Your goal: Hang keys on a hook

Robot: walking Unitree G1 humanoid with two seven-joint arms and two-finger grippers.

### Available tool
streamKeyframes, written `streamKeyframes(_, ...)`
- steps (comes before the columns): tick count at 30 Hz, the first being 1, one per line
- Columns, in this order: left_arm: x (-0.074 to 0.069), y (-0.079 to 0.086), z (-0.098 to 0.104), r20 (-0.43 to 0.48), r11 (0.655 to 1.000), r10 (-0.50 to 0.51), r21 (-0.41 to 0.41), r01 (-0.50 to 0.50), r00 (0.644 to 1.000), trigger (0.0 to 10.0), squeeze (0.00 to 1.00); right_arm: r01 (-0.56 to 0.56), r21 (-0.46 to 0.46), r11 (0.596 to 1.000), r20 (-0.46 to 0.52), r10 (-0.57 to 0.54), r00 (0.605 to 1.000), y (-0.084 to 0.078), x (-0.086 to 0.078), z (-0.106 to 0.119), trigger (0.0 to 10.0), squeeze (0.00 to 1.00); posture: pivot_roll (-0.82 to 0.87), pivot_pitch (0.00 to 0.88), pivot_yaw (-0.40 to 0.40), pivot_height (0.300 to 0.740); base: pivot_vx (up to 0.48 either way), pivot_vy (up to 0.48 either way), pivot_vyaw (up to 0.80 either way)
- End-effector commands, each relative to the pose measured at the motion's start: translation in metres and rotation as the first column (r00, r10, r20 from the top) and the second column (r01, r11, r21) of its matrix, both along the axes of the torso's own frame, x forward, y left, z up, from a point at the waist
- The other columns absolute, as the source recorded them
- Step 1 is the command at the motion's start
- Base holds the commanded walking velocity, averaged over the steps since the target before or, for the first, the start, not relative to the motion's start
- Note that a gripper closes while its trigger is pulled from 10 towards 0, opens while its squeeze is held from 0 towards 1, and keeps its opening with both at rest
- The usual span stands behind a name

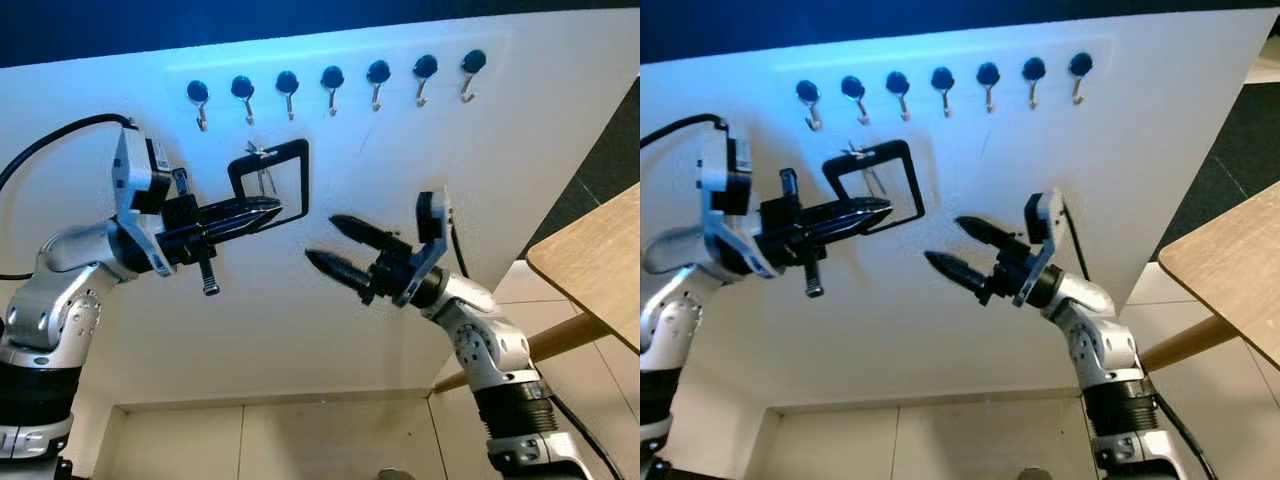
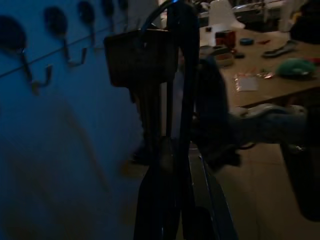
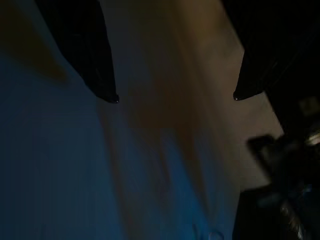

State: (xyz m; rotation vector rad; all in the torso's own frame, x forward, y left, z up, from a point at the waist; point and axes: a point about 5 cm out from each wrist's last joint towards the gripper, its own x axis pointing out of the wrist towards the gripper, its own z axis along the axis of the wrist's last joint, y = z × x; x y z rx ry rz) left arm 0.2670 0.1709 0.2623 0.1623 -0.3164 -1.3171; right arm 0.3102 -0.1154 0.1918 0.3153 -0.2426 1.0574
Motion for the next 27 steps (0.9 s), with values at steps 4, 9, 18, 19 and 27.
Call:
streamKeyframes(4,-0.01,0.008,-0.001,-0.046,0.993,-0.094,0.064,0.097,0.995,10.0,0.0,-0.047,0.129,0.991,0.046,0.041,0.998,-0.001,-0.002,0.02,10.0,0.0,-0.08,0.112,0.091,0.74,0.0,0.0,0.0)
streamKeyframes(9,-0.026,0.017,0.0,-0.137,0.955,-0.255,0.123,0.272,0.957,10.0,0.0,-0.059,0.198,0.978,0.073,0.045,0.996,-0.004,0.001,0.032,10.0,0.0,-0.08,0.107,0.082,0.74,0.0,0.0,0.0)
streamKeyframes(18,-0.036,0.009,-0.012,-0.233,0.892,-0.375,0.174,0.418,0.897,10.0,0.0,-0.1,0.012,0.995,0.091,0.098,0.991,0.013,0.001,0.023,10.0,0.0,-0.06,0.09,0.069,0.74,0.0,0.0,0.0)
streamKeyframes(19,-0.036,0.009,-0.012,-0.233,0.892,-0.375,0.174,0.418,0.897,10.0,0.0,-0.1,0.012,0.995,0.091,0.098,0.991,0.013,0.001,0.023,10.0,0.0,-0.06,0.09,0.069,0.74,0.0,0.0,0.0)
streamKeyframes(27,-0.034,0.002,-0.014,-0.257,0.867,-0.425,0.161,0.472,0.868,10.0,0.0,-0.296,-0.087,0.951,0.114,0.305,0.946,0.03,-0.015,0.023,10.0,0.0,-0.07,0.078,0.065,0.74,0.0,0.0,0.0)
